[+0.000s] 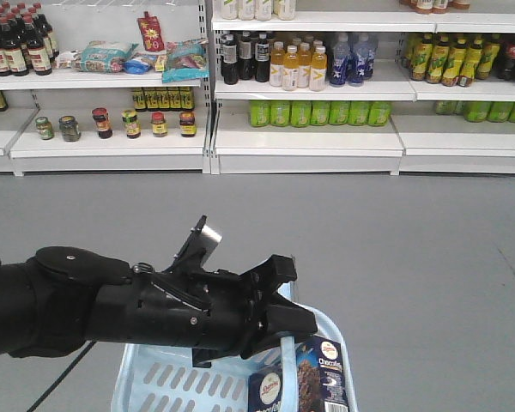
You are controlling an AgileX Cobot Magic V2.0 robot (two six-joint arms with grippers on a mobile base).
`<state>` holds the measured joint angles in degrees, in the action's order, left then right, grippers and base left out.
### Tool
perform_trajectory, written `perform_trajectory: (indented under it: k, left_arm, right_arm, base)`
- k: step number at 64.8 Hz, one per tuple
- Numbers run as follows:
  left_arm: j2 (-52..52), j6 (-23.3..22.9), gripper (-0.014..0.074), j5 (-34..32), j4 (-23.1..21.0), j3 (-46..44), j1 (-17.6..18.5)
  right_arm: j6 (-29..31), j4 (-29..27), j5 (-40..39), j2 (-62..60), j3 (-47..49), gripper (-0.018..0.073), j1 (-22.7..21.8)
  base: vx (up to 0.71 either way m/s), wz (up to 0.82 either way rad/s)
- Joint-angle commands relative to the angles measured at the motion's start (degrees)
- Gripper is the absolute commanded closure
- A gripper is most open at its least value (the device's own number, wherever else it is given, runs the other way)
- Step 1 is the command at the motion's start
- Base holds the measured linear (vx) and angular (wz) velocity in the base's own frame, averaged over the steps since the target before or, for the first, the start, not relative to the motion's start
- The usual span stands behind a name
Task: Left arm holds basket, right arm returns cookies
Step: 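Turn the base along the drink shelves, keeping the basket held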
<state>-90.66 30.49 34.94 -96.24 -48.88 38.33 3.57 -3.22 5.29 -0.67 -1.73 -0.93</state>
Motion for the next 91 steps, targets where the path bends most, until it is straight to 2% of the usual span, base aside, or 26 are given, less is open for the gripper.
perform_trajectory:
  k: [1, 66, 91]
  left_arm:
    - [2.6, -0.1, 0.0603, 2.6, -3.2, -1.6, 0.1]
    - [2.4, -0.1, 0.0603, 2.6, -3.2, -1.6, 0.1]
    - [2.4, -0.1, 0.0603, 2.6, -3.2, -1.6, 0.1]
  right_arm:
    - [-0.1, 0.2, -4.4, -0.6, 0.1, 0.0568, 0.0]
    - [-0.1, 0.2, -4.4, -0.6, 0.1, 0.0568, 0.0]
    - [-0.1, 0.2, -4.4, -0.6, 0.1, 0.0568, 0.0]
  base:
    - [0.39, 0.02]
    - [0.39, -0.01]
    - [0.35, -0.19]
